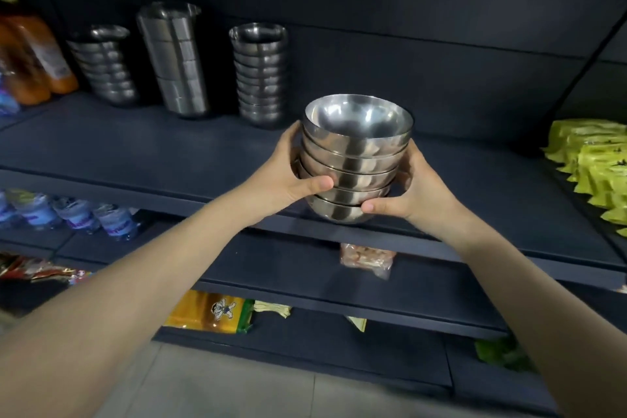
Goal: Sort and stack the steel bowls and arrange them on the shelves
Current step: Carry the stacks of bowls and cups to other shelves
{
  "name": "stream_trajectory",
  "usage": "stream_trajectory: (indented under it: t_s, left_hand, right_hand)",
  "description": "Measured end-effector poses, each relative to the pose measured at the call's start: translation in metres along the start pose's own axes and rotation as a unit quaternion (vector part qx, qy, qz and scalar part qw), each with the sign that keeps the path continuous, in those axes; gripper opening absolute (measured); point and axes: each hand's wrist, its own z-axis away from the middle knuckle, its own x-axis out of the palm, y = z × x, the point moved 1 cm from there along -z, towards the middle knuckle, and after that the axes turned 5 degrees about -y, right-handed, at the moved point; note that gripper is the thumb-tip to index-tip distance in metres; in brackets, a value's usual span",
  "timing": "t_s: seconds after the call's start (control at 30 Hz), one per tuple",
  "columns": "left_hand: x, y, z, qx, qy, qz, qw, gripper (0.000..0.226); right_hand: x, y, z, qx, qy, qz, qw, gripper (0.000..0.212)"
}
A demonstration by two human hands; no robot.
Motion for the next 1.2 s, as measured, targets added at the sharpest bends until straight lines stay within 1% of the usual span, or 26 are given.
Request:
stream_trajectory:
  t_s: [0.07,0.2,0.3,0.4,0.47,0.57,0.67,0.7,0.8,0.87,1.07,1.2]
  left_hand:
    - [0.002,-0.020,-0.024,0.004,0.003,0.000,1.000,0.126]
    - [-0.002,-0.056,-0.074,0.018,0.016,0.012,1.000,0.105]
    - [-0.014,-0.081,-0.113,0.030,0.028,-0.008,0.999,0.116]
    - [-0.029,-0.102,-0.153,0.047,0.031,-0.007,0.998,0.119]
    - [-0.040,-0.112,-0.177,0.063,0.041,-0.013,0.997,0.121]
    - [-0.052,-0.121,-0.209,0.074,0.044,-0.019,0.996,0.120]
    - [-0.062,-0.128,-0.234,0.084,0.048,-0.038,0.995,0.112]
    - [-0.065,-0.129,-0.241,0.090,0.049,-0.046,0.994,0.113]
    - [-0.069,-0.133,-0.257,0.099,0.059,-0.044,0.992,0.119]
    - [-0.070,-0.137,-0.263,0.103,0.066,-0.037,0.992,0.114]
    - [-0.070,-0.148,-0.272,0.120,0.077,-0.017,0.990,0.111]
    - [-0.069,-0.147,-0.271,0.119,0.070,-0.026,0.990,0.116]
  right_hand:
    - [-0.006,0.023,-0.020,-0.009,0.000,0.003,1.000,0.110]
    - [-0.013,0.063,-0.062,-0.019,0.008,0.006,1.000,0.115]
    - [-0.017,0.088,-0.098,-0.028,0.012,0.004,1.000,0.115]
    - [-0.022,0.108,-0.137,-0.047,0.013,0.002,0.999,0.110]
    - [-0.026,0.118,-0.162,-0.060,0.019,0.006,0.998,0.111]
    - [-0.032,0.132,-0.196,-0.068,0.030,0.018,0.997,0.106]
    - [-0.037,0.143,-0.224,-0.077,0.040,0.030,0.996,0.102]
    - [-0.040,0.146,-0.232,-0.079,0.041,0.033,0.996,0.099]
    - [-0.045,0.153,-0.251,-0.080,0.042,0.033,0.995,0.091]
    - [-0.048,0.156,-0.259,-0.085,0.043,0.037,0.995,0.088]
    - [-0.050,0.157,-0.270,-0.085,0.032,0.056,0.994,0.095]
    - [-0.052,0.157,-0.269,-0.065,0.019,0.056,0.996,0.099]
